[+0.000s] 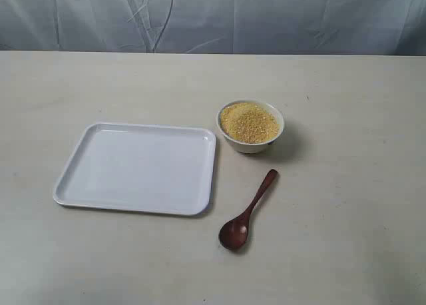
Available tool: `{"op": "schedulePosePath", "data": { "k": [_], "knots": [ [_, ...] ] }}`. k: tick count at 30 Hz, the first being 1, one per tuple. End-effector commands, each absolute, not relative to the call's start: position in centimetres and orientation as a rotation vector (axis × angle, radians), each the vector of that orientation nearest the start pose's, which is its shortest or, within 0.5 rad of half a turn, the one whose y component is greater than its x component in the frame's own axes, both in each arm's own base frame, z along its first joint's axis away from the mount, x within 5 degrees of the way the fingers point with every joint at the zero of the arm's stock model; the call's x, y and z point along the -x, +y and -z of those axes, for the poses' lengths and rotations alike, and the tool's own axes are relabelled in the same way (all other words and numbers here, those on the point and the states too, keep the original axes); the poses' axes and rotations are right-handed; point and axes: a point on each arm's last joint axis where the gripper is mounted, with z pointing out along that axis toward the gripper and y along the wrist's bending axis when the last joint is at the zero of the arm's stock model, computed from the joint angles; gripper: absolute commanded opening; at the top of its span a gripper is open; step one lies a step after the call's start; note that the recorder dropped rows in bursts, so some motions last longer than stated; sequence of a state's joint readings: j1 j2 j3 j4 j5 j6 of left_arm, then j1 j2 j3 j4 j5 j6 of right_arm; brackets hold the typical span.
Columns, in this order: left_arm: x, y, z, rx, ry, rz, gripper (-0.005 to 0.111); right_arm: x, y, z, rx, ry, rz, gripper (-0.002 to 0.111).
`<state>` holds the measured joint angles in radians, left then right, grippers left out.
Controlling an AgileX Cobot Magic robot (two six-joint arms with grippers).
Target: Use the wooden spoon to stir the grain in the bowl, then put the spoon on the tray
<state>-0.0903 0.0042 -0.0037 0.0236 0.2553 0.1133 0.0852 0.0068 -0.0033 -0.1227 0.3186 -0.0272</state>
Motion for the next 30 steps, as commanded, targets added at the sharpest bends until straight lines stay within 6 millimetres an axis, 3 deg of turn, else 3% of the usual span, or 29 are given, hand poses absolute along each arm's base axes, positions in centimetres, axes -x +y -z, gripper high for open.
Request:
{"op": "schedulePosePath", "data": {
  "k": [1, 9, 23, 30],
  "knots": [
    [-5.5, -0.5, -19.1, -0.187, 1.72, -0.032, 0.0, -5.4, 0.1, -18.5, 0.175, 1.785, 0.08, 0.0],
    [-5.6, -0.5, -19.9, -0.192, 1.634, -0.049, 0.0, -5.4, 0.1, -18.5, 0.175, 1.785, 0.08, 0.0],
    [-4.7, -0.4, -24.5, -0.11, 1.113, -0.013, 0.0, -5.4, 0.1, -18.5, 0.175, 1.785, 0.08, 0.0],
    [-4.4, -0.4, -25.1, -0.1, 1.041, -0.009, 0.0, -5.4, 0.1, -18.5, 0.175, 1.785, 0.08, 0.0]
  ]
}}
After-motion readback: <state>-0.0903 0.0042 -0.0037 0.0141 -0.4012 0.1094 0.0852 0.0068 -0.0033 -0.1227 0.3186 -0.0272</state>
